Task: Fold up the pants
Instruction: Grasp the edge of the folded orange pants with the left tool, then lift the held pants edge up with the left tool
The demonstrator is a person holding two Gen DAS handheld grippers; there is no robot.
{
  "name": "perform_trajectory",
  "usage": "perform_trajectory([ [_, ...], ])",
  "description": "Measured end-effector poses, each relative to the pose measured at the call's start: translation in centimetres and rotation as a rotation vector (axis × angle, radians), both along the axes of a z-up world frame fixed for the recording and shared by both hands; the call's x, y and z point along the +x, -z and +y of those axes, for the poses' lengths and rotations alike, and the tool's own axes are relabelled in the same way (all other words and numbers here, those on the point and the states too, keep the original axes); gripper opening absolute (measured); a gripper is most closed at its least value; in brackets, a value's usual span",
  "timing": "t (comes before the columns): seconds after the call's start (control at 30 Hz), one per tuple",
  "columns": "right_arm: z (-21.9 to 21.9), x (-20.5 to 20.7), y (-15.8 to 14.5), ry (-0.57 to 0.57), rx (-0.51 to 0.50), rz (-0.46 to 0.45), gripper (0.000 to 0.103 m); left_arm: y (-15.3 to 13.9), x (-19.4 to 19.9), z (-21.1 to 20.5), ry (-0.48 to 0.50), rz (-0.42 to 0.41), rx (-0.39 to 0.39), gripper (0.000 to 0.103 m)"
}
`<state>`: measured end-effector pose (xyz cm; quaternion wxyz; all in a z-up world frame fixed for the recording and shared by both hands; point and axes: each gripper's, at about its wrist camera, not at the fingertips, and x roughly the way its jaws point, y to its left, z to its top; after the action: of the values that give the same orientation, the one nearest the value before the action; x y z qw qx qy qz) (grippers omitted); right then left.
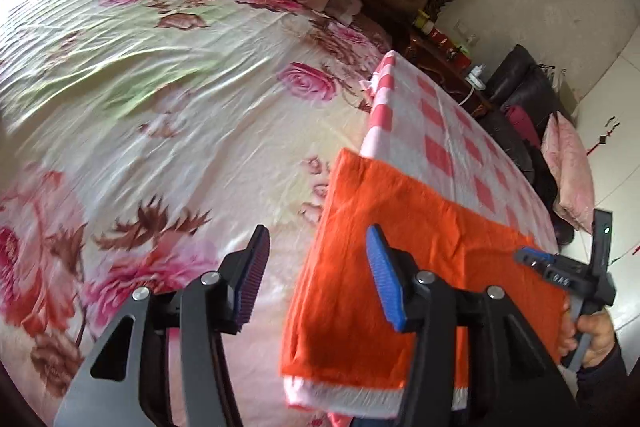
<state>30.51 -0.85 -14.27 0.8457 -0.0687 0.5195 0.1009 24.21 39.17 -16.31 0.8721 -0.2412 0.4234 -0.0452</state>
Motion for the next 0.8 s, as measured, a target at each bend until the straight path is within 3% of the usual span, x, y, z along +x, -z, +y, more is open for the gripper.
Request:
perform_trajectory([
  [0.17,1.3,-0.7,0.6,-0.003,-0.036,-0.037,0.032,2.1,8.2,-1.4,0.11,0.065,-0.064,0.054],
  [0.2,1.4,-0.6,0.4,0.004,-0.034,-0.034,0.032,2.7,9.3,-1.6,0.129,0.086,-0.08,0.046],
  [0.23,1.4,-0.7,0.3,0.009,-0.031,-0.033,0.033,3.1,10.1,-1.8,0.145,0.101,-0.083,0.007],
  [0.3,1.3,-0.7,0.3,0.02,-0.035,-0.038,0.037,3.5,10.6,-2.0,0.154,0.108,-0.078,0.008],
  [0.43,0.8,-0.7,0.5,0.065,-0.066,-0.058,0.065,3.5,10.1,-1.4,0.142,0.102,-0.041,0.008],
  [0.47,0.6,-0.6,0.6,0.072,-0.055,-0.054,0.067,3.8,10.1,-1.1,0.134,0.103,-0.049,0.008],
  [0.57,0.4,-0.6,0.7,0.083,-0.055,-0.062,0.075,4.4,8.9,0.8,0.022,0.127,-0.004,0.009],
  [0.6,0.4,-0.6,0.8,0.084,-0.06,-0.068,0.078,4.6,8.2,1.9,-0.009,0.116,-0.07,0.016],
  [0.67,0.2,-0.5,0.8,0.089,-0.058,-0.068,0.081,4.8,5.5,3.6,-0.066,0.084,-0.203,0.049],
  [0.7,-0.1,-0.4,0.9,0.097,-0.051,-0.066,0.084,4.8,4.1,4.2,-0.095,0.061,-0.254,0.071],
  [0.73,-0.3,-0.4,1.0,0.106,-0.045,-0.065,0.087,5.0,2.5,4.8,-0.13,0.042,-0.311,0.078],
  [0.8,-0.7,-0.3,1.2,0.118,-0.017,-0.068,0.089,6.4,-0.9,5.6,-0.183,0.051,-0.418,0.079],
])
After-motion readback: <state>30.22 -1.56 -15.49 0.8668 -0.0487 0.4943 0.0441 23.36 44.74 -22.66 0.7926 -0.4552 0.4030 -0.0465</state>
